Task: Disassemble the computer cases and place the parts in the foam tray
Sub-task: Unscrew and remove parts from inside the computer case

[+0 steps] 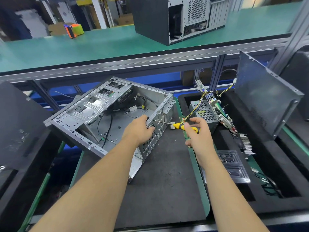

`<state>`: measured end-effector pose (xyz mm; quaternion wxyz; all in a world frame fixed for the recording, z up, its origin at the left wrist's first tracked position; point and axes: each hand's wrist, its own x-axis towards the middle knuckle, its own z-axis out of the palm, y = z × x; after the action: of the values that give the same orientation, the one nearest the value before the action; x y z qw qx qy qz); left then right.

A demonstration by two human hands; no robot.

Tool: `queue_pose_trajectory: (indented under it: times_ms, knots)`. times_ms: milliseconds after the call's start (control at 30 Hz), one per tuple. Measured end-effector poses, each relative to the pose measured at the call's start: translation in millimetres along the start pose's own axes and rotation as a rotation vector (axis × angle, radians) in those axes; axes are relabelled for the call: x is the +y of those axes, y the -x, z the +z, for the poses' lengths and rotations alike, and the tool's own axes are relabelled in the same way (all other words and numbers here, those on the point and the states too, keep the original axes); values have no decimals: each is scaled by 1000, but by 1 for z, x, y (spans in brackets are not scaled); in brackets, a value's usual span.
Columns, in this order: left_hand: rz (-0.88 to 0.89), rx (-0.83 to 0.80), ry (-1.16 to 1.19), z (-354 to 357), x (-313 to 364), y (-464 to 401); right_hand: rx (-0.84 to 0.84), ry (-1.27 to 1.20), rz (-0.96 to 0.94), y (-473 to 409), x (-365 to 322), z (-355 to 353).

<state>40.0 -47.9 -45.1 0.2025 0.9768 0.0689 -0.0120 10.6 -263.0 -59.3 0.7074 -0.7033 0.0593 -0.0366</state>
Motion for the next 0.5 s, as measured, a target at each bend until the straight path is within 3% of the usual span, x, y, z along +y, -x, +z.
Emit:
queue_pose_trajectory:
  times_ms: [167,333,500]
  knots:
    - [-1,5,14,-1,1,1,24,146,146,-6,2,0]
    - [-3,0,13,-2,2,1,26,250,-95,-4,3,-5]
    - [-14,0,19,-2,3,2,30,134,-158,-2,-1,-5]
